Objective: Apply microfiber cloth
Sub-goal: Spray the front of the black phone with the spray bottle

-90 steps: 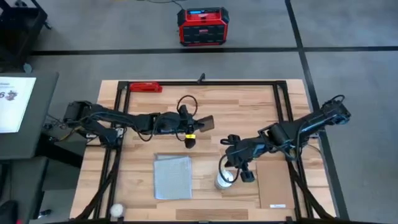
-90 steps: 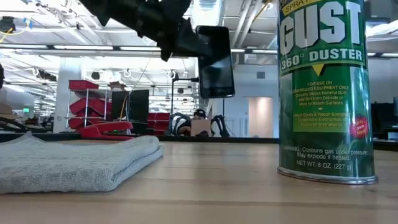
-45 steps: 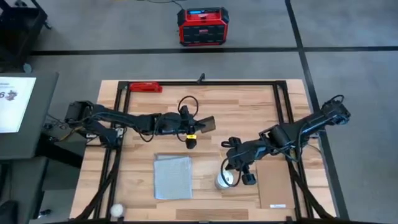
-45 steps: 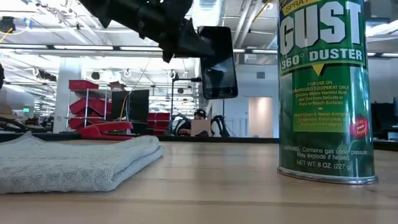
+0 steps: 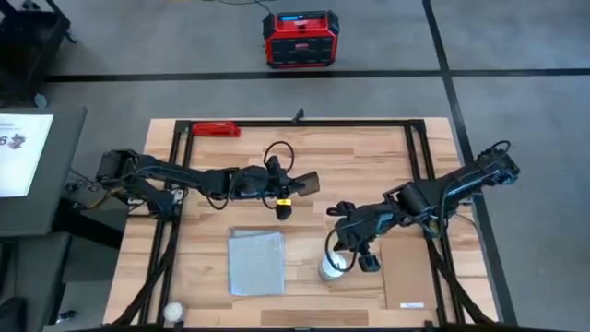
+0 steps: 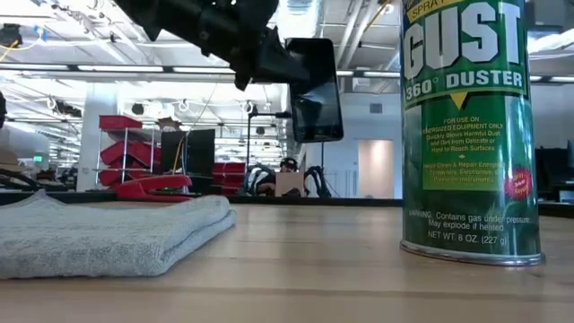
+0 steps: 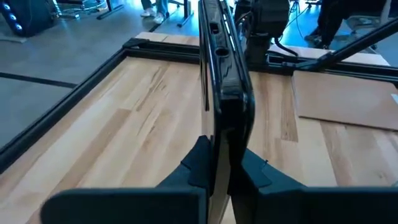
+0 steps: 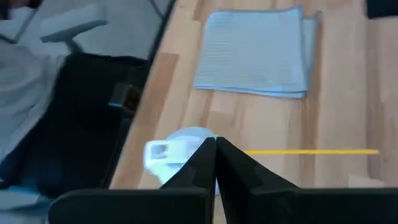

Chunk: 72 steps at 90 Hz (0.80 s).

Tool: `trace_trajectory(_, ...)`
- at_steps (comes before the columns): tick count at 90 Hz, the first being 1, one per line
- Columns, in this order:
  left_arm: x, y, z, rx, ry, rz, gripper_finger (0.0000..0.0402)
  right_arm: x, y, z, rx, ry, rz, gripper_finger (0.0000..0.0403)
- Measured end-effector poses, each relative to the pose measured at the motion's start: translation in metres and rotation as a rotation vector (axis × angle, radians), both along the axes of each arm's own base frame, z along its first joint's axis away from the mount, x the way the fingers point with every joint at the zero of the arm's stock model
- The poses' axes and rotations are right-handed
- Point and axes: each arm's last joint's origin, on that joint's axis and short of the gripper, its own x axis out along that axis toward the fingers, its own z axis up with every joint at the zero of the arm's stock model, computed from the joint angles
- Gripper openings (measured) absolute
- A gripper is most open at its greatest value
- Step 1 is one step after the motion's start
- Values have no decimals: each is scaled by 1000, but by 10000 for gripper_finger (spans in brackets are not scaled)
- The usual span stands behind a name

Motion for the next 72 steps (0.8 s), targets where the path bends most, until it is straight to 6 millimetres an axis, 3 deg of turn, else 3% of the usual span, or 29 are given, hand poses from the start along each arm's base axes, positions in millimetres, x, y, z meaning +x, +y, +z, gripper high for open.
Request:
trace_trajectory(13, 0, 0, 0, 5, 2, -2, 7, -4, -6, 40, -20, -169, 49, 0)
trace_trajectory(20, 0, 0, 0, 7, 3, -4, 7, -8, -7, 49, -45, -240, 55, 0)
trace_trajectory(29, 0, 0, 0, 20, 5, -10, 7, -5, -6, 38, -29, -260, 59, 0)
trace_trajectory(43, 0, 0, 0, 25, 7, -11, 7, 0, -6, 10, 22, -152, 21, 0)
trace_trajectory(72, 0, 1, 0, 22, 12, -9, 7, -4, -3, -7, 30, 33, -74, 0)
